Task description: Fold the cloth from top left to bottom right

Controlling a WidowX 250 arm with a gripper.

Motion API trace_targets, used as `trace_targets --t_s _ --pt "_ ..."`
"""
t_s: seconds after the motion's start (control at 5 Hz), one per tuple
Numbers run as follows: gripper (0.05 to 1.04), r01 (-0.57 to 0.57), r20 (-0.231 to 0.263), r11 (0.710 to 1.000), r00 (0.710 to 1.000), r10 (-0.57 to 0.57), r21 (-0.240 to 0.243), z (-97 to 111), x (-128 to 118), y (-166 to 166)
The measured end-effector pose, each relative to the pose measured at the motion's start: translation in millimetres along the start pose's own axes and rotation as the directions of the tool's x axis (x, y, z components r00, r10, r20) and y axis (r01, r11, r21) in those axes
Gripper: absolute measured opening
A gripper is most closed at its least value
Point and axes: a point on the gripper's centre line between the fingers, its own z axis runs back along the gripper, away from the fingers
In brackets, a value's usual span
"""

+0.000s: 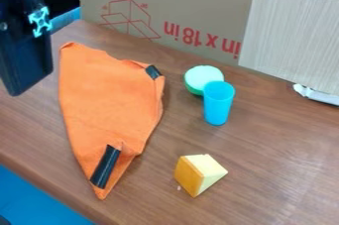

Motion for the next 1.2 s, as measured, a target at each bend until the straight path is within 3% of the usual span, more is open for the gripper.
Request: trace_targets --t_s 0.2,0.4,0.8,1.0,1.2 --pt "0.999 0.003 -0.006 1.000 1.000 -0.003 0.001 -3.0 -0.3 0.5" --pt "0.999 -0.062 0.016 0.997 0.998 0.062 0.035 -22.8 17.1 24.4" --pt "0.999 -0.130 0.034 0.990 0.991 0.128 0.047 -41.6 41.7 72.4" --pt "0.999 -0.182 0.023 0.983 0.983 0.181 0.027 -56.8 62.0 100.8" --pt "0.999 -0.219 0.051 0.976 0.975 0.218 -0.002 -62.3 86.1 123.1"
